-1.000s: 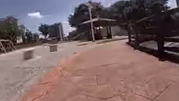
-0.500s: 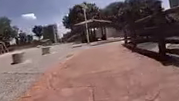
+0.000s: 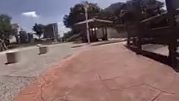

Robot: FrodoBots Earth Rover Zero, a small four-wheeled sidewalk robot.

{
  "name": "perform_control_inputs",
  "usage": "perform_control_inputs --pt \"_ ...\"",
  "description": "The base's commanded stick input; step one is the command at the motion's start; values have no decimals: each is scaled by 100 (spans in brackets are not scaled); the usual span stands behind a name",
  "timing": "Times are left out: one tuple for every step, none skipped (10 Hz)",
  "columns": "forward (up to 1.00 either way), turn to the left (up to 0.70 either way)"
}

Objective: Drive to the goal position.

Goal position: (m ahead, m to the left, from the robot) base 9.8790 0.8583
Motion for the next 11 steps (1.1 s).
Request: perform_control_inputs --pt "70 -27" --pt "70 -12" --pt "70 0" --pt "70 0" --pt "70 0" --pt "70 0" --pt "70 0" --pt "70 -28" --pt "70 -35" --pt "70 -35" --pt "70 -20"
